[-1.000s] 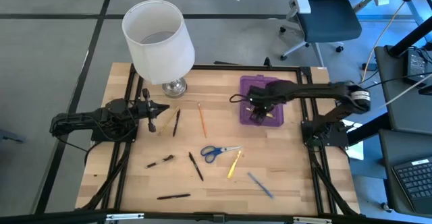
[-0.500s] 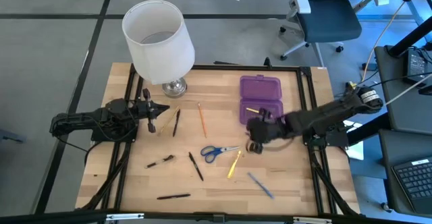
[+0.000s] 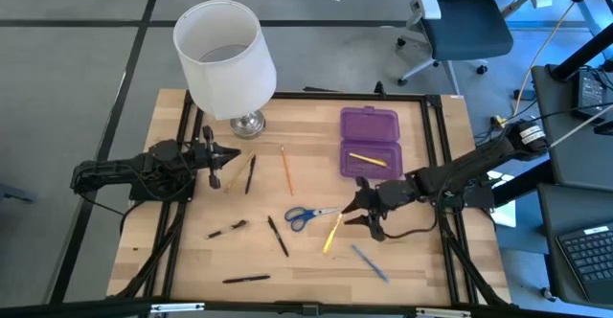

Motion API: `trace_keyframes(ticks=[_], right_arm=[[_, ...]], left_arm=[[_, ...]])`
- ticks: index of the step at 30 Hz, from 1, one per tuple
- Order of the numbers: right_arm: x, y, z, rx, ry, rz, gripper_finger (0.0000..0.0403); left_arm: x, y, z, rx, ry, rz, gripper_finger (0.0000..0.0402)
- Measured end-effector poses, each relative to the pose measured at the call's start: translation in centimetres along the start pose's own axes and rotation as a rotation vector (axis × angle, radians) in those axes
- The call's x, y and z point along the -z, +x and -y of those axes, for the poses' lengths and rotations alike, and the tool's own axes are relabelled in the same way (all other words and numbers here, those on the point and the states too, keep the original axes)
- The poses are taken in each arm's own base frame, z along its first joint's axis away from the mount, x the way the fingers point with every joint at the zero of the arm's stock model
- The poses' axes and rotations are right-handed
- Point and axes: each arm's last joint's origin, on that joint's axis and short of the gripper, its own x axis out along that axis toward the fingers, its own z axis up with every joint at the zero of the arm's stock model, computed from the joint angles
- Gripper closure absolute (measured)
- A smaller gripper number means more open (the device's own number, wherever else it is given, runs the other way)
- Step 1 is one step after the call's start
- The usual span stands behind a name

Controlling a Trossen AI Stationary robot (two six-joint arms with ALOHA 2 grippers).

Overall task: Pick & place school supplies into a supply box
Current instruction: Put the left pencil into the purple supply box

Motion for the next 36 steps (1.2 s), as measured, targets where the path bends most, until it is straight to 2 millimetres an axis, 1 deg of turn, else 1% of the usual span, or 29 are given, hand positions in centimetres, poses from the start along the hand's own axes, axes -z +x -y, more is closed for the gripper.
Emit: trace_keyframes(ticks=[5,8,12,15,20,29,30,33,36], right_arm=[[0.5,0.4,-1.4,0.084,-0.057,0.046,0.0251],[0.6,0.5,-1.7,0.153,-0.02,0.076,0.0251],[0.8,0.4,-2.1,0.152,0.036,0.082,0.0251],[0.8,0.4,-2.3,0.146,0.032,0.08,0.0251],[0.9,0.4,-2.2,0.151,0.007,0.07,0.0251],[1.0,0.4,-2.1,0.177,-0.217,0.049,0.0251],[1.0,0.4,-2.1,0.177,-0.219,0.046,0.0251],[1.0,0.4,-2.1,0.178,-0.223,0.044,0.0251],[1.0,0.4,-2.1,0.178,-0.243,0.042,0.0251]], left_arm=[[0.0,0.0,0.2,0.065,0.0,0.009,0.0323],[0.0,0.0,0.2,0.071,-0.001,0.011,0.0286],[0.1,0.0,0.2,0.074,-0.016,0.0,0.0244],[0.0,0.0,0.2,0.073,-0.086,-0.002,0.0225],[0.0,0.0,0.2,0.073,-0.159,-0.004,0.0217],[0.0,0.0,0.1,0.042,-0.287,-0.001,0.0217],[0.0,0.0,0.1,0.04,-0.285,-0.003,0.0217],[0.0,0.0,0.1,0.031,-0.206,0.0,0.0217],[-0.1,0.0,0.0,0.016,-0.232,0.012,0.0217]])
